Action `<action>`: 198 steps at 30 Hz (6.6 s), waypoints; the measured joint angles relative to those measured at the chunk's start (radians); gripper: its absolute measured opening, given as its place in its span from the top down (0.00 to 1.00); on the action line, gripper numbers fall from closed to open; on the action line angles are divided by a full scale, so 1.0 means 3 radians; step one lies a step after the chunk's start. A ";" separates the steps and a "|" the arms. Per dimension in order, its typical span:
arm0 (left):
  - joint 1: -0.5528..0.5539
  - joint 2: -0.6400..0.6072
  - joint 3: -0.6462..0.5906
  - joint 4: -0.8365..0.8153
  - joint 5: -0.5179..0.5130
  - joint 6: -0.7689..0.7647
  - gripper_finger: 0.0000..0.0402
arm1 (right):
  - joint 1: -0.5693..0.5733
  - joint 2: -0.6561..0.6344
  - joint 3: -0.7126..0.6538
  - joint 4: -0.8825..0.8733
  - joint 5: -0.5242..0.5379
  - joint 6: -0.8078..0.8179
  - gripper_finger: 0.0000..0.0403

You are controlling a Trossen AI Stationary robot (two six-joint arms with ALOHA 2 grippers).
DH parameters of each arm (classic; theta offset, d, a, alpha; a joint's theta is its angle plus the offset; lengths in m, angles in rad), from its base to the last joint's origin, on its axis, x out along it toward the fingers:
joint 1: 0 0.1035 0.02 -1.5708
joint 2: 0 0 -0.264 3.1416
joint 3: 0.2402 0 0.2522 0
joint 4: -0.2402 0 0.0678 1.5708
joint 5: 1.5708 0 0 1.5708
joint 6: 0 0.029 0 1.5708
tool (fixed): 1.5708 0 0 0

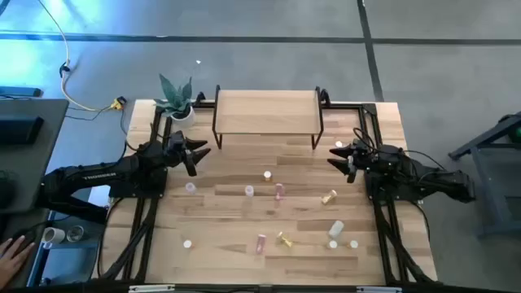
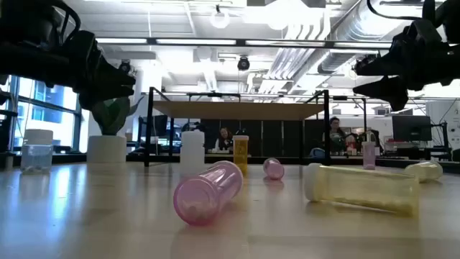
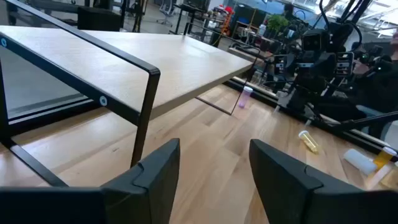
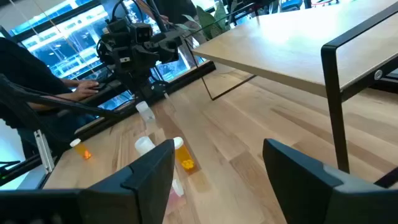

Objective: Pick and place medicine bottles onto shelf by color

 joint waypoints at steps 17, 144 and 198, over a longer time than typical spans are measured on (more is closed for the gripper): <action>0.0000 0.0000 0.0000 0.0000 0.0000 0.0001 0.54 | 0.0000 0.0000 0.0000 0.0000 0.0000 0.0000 0.41; 0.0000 -0.0001 0.0009 0.0729 0.0497 -0.0993 0.38 | 0.0000 0.0000 0.0001 0.0000 0.0000 0.0001 0.41; -0.1335 0.3487 0.1817 0.0377 0.0046 0.0817 0.38 | 0.0000 0.0000 0.0001 0.0001 0.0000 0.0001 0.41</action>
